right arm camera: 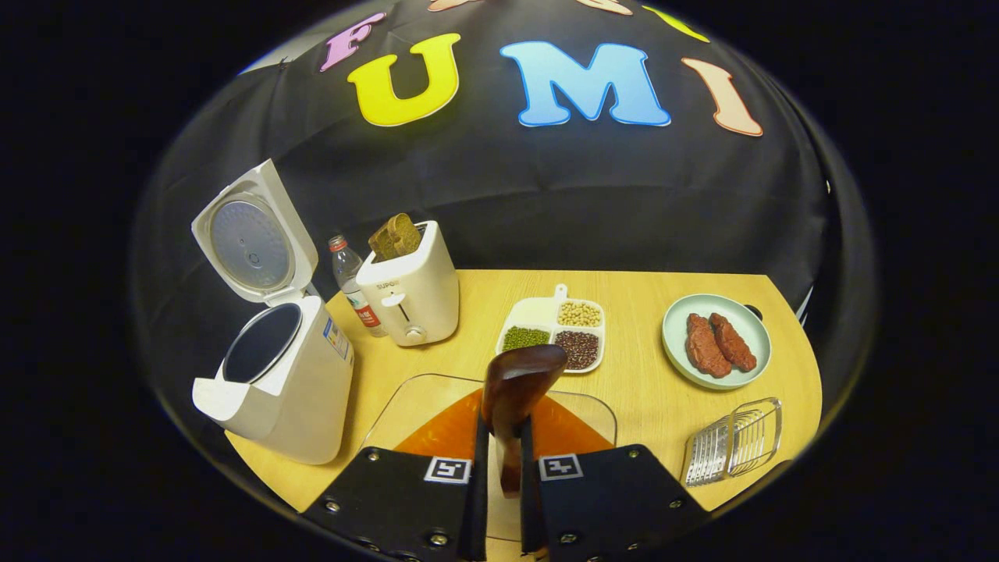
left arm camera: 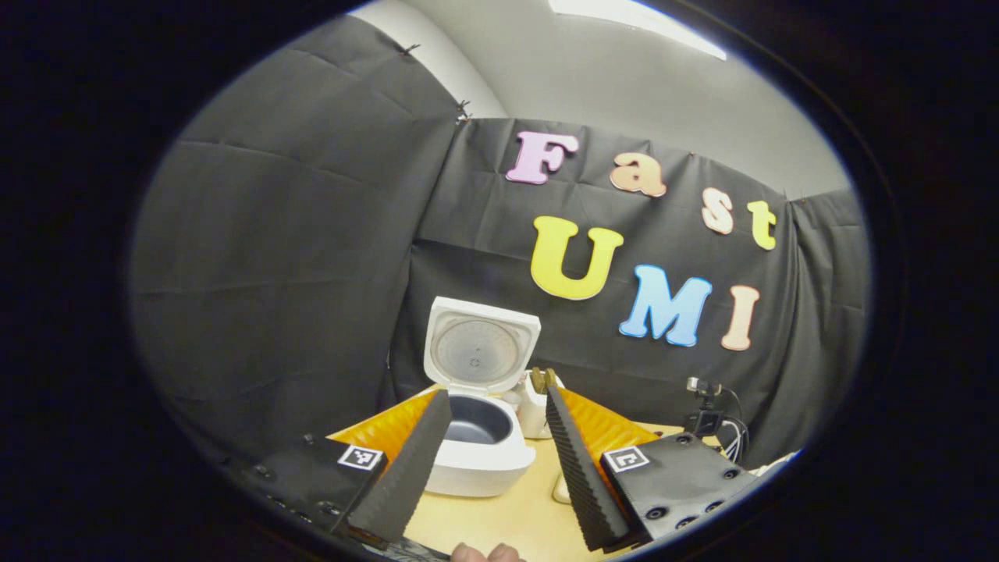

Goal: Close the left gripper, press the button to open the rice cooker; take a wooden spoon from the chopstick holder with the right hand, scoop a spoonful of rice and pour it into the rice cooker, then put the wooden spoon back into the chopstick holder.

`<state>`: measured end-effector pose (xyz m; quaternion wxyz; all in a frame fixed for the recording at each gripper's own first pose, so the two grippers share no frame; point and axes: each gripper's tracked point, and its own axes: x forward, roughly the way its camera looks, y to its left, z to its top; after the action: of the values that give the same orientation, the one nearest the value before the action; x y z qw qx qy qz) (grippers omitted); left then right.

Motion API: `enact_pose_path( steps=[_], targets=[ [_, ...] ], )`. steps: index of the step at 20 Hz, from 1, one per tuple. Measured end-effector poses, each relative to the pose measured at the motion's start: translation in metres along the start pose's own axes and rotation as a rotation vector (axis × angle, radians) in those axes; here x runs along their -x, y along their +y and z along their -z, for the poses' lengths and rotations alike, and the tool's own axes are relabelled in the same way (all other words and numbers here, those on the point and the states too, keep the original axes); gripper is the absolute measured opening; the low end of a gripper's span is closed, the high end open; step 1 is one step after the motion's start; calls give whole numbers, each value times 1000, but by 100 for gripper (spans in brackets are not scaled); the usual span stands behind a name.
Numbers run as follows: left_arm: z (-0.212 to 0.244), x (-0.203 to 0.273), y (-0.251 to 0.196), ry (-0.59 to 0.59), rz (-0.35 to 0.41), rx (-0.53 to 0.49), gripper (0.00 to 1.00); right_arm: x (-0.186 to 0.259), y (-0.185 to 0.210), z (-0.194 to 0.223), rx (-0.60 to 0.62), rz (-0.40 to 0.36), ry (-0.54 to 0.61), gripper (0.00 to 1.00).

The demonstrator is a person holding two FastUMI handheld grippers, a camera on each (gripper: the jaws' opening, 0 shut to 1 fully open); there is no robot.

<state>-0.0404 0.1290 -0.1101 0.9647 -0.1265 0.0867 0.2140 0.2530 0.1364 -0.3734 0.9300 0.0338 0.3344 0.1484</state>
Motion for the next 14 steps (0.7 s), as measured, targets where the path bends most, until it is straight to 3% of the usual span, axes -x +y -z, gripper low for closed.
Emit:
enact_pose_path(
  steps=[2, 3, 4, 5, 6, 7, 8, 9, 11, 12, 13, 14],
  targets=[
    [1, -6, 5, -1, 0, -4, 85, -2, 12, 4, -3, -13, 2, 17],
    [1, -8, 6, -5, 3, -4, 88, -4, 20, 6, 4, -28, 16, 17],
    [3, -10, 6, -1, 3, 1, 81, -3, 25, 8, -6, -43, 27, 17],
    [5, -10, 7, 4, 1, 9, 81, -2, 32, 13, -33, -64, 40, 18],
    [2, -10, 6, 3, 6, 19, 81, -3, 39, 16, -80, -83, 47, 18],
    [1, -12, 8, 3, 11, 24, 88, -3, 41, 16, -127, -90, 52, 17],
    [-1, -12, 10, 2, 10, 18, 88, -3, 41, 13, -170, -99, 49, 17],
    [-3, -10, 13, -6, 8, 12, 82, -2, 43, 9, -227, -118, 41, 17],
    [-8, -9, 13, -16, 10, 17, 82, -1, 41, -1, -344, -153, 25, 17],
    [-8, -8, 11, -14, 14, 17, 88, 3, 36, -9, -381, -157, 9, 17],
    [-7, -8, 11, -10, 16, 8, 87, 6, 29, -16, -399, -160, -8, 17],
    [-7, -9, 11, -19, 21, 8, 81, 12, 23, -22, -417, -169, -22, 17]
  ],
)
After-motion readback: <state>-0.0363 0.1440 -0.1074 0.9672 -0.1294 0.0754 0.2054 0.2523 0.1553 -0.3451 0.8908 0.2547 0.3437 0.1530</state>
